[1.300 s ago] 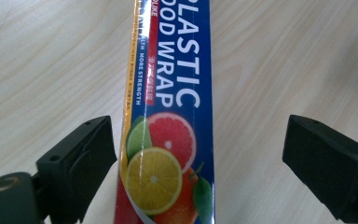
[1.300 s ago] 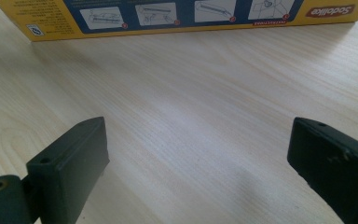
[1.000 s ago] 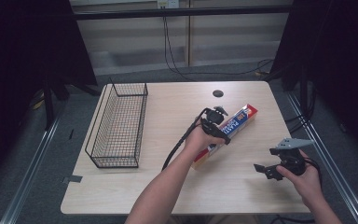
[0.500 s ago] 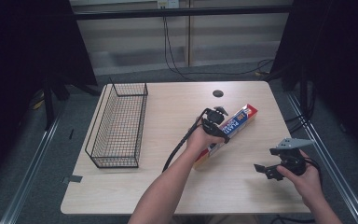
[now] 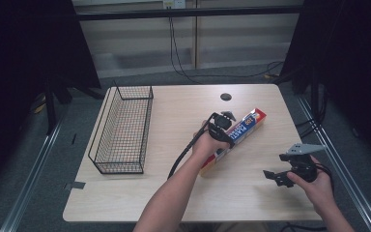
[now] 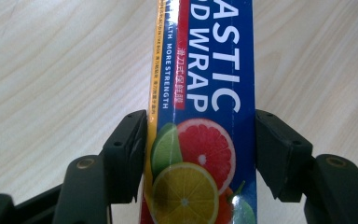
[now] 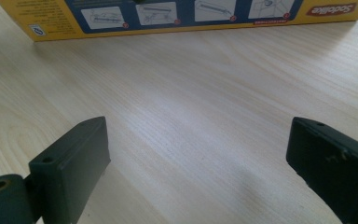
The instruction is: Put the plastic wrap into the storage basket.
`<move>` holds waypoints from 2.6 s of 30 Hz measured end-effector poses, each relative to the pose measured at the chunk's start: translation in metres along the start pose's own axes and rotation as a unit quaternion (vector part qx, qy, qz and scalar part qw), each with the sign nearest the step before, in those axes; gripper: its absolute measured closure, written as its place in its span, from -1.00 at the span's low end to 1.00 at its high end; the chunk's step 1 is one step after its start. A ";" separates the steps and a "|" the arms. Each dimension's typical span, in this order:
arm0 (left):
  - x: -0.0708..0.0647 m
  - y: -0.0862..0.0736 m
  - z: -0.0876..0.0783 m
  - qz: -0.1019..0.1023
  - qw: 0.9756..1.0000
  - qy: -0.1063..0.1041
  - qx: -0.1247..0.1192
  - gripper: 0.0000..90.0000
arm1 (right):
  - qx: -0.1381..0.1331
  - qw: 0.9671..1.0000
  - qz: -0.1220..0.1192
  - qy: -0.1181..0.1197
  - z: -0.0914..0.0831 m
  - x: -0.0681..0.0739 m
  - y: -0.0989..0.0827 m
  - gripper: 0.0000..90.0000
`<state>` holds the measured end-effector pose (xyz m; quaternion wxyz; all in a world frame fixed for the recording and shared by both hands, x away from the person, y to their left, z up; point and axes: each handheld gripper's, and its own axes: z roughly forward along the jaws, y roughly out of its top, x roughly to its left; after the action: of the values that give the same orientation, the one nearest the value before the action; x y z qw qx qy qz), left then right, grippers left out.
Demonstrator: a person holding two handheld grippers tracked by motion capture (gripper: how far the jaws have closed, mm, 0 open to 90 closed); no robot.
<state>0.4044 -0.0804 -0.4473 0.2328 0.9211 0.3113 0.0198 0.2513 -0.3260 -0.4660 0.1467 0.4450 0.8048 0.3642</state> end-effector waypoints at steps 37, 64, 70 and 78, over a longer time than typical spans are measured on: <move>0.002 0.016 -0.006 -0.004 0.998 0.009 0.064 -0.06 | -0.001 1.000 -0.006 0.002 0.001 0.001 0.001 -0.87; 0.031 -0.003 -0.066 -0.052 0.995 0.025 0.075 -0.04 | -0.003 1.000 -0.007 0.005 0.002 0.003 0.003 -0.87; 0.036 -0.007 -0.078 -0.055 0.995 0.022 0.075 -0.04 | -0.004 1.000 -0.007 0.004 0.002 0.003 0.003 -0.87; 0.042 -0.012 -0.093 -0.075 0.994 0.028 0.067 -0.04 | -0.004 1.000 -0.010 0.005 0.002 0.003 0.004 -0.87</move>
<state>0.4151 -0.0088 -0.3746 0.1621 0.9078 0.3867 0.0073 0.2527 -0.3215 -0.4644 0.1482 0.4347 0.8082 0.3685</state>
